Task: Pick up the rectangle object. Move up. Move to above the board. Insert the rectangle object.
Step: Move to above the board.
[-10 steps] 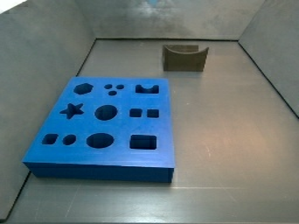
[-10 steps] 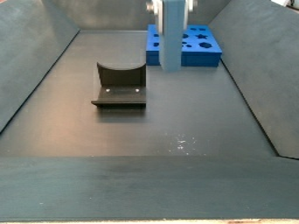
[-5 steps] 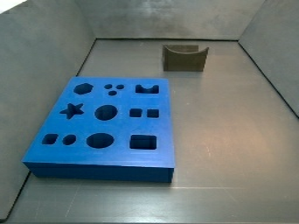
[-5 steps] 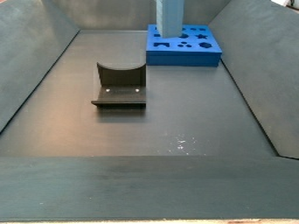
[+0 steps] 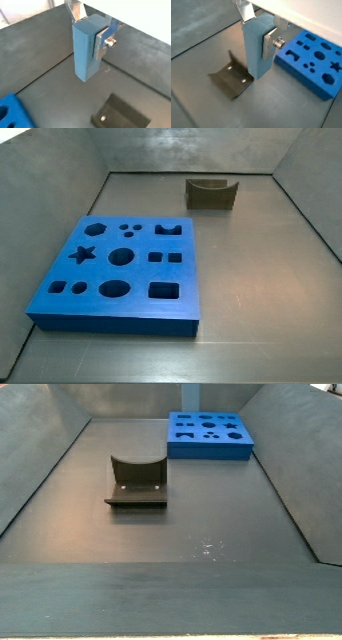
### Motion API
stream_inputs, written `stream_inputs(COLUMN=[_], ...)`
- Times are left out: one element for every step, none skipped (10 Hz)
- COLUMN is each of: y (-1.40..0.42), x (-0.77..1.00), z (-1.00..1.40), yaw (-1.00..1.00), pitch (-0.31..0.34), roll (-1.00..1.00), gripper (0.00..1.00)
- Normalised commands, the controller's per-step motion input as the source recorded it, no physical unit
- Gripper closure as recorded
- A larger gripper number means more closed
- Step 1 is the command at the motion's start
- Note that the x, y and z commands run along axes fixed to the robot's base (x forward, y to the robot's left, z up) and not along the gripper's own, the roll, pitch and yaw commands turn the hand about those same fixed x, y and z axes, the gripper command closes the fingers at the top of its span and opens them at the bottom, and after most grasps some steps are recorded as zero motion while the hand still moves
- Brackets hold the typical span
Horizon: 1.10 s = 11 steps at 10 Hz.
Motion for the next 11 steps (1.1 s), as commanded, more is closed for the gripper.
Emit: stream_inputs(y=[-1.00,-1.00,-1.00,-1.00,-1.00,-1.00,-1.00,-1.00,-1.00,-0.78,-0.53], x=[-0.10,-0.10,-0.11,-0.11,-0.11,-0.10,-0.10,-0.09,-0.07,-0.03,0.01], z=[-0.18,-0.17,-0.17,-0.17,-0.18,-0.18,-0.19,-0.19,-0.20,-0.15,-0.11], yaw=[0.00,0.01,0.00,-0.01,0.01,0.02,0.01,0.01,0.01,0.01,0.01], pitch=[-0.088,-0.088,-0.101,-0.096,-0.088,-0.046,-0.013,-0.007,0.002,0.006,0.004], roll=[-0.03,-0.03,0.00,-0.01,-0.01,-0.01,-0.01,0.00,0.00,0.02,0.02], gripper=[1.00,1.00,1.00,1.00,1.00,1.00,1.00,1.00,1.00,1.00,1.00])
